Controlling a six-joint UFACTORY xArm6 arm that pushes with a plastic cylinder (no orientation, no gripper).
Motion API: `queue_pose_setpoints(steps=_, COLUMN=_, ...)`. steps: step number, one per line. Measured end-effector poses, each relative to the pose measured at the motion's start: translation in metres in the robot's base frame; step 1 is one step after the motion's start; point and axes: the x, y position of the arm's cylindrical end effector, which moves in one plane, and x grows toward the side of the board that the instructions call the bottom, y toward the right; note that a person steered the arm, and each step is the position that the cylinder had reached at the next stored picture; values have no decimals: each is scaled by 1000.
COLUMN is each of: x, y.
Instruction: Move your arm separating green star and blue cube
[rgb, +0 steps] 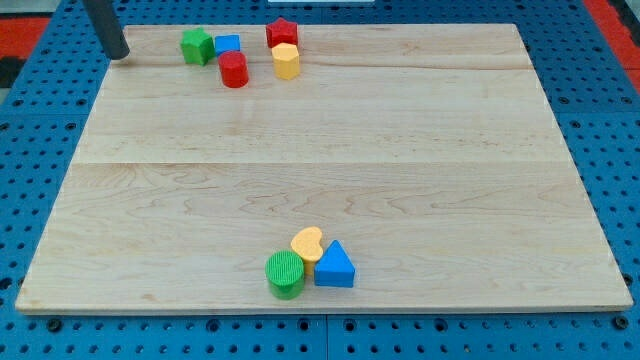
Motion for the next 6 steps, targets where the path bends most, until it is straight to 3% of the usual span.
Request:
queue_pose_setpoints(steps=1, x=0, y=17)
queue_pose_setpoints(steps=6, x=-29, y=216)
